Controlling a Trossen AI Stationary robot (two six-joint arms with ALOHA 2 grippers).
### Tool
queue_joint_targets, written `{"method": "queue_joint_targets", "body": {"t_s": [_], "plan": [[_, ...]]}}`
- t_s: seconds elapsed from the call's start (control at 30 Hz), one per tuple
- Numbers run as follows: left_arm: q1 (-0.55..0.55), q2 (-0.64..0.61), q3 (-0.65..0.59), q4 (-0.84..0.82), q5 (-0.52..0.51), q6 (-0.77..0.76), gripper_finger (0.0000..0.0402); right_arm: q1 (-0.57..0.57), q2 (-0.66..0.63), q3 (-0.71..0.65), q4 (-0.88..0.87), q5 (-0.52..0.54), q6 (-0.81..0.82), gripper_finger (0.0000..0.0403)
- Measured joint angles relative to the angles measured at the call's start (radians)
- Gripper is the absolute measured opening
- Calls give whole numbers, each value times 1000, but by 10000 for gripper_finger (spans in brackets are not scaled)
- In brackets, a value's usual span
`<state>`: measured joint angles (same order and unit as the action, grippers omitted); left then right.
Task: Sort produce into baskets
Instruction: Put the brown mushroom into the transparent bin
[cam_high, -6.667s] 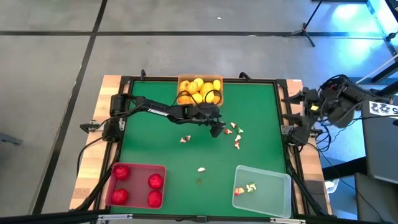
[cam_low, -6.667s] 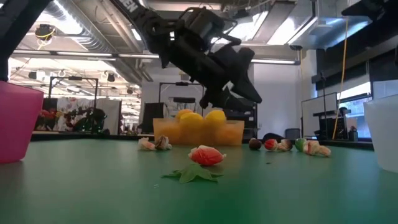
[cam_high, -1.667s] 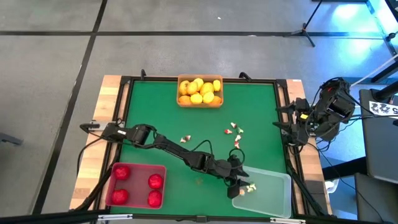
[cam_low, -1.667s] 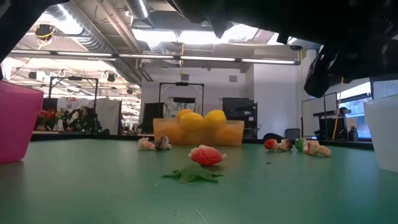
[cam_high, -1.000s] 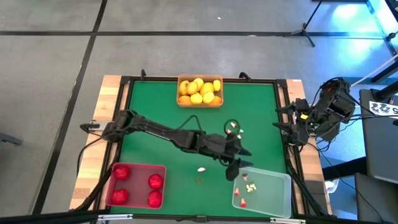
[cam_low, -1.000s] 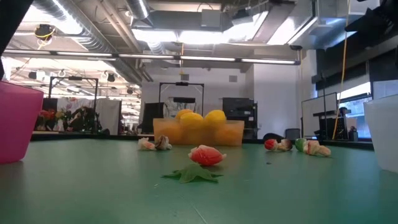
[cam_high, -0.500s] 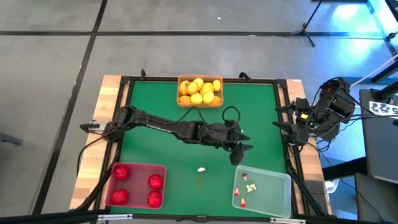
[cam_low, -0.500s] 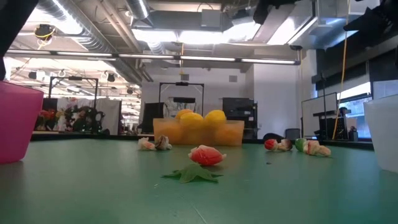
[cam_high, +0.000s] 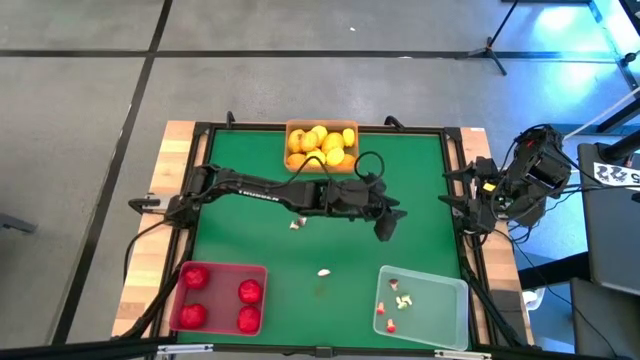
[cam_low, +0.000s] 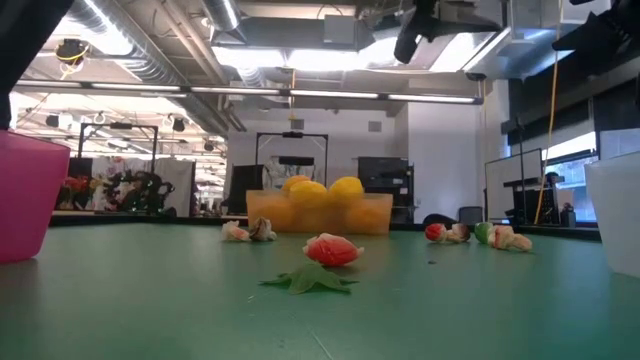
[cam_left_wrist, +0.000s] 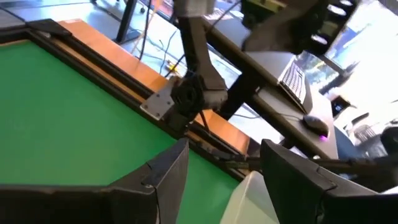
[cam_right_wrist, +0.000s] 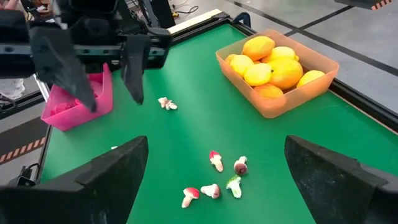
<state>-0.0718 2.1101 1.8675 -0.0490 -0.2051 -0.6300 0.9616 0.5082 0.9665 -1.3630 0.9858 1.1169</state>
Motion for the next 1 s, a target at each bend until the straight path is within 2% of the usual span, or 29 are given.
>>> {"method": "queue_joint_targets", "body": {"t_s": [0.07, 0.17, 0.27, 0.37, 0.47, 0.63, 0.8, 0.93, 1.0], "plan": [[13, 0, 0, 0, 4, 8, 194, 0, 0, 0, 0, 0, -4, 374], [45, -1, 0, 8, 100, 38, 194, 0, 0, 0, 0, 1, -23, 374], [66, -23, 0, 3, 122, 57, 194, 0, 0, 0, 0, 5, -32, 374], [86, -71, 0, -47, 202, 115, 194, 0, 0, 0, 1, 9, -44, 374], [103, -159, 0, -128, 207, 185, 194, 0, 0, 0, 1, 8, -49, 374], [117, -363, 3, -255, 63, 304, 194, 0, -1, 0, 3, 5, -51, 374], [81, -530, -24, -493, -98, 373, 194, 0, -1, 0, 3, 8, -52, 374], [19, -623, -176, -628, -231, 265, 194, 0, -1, 0, 0, 8, -52, 374], [-9, -652, -288, -612, -266, 203, 194, 0, -1, 0, 0, 9, -52, 374]]}}
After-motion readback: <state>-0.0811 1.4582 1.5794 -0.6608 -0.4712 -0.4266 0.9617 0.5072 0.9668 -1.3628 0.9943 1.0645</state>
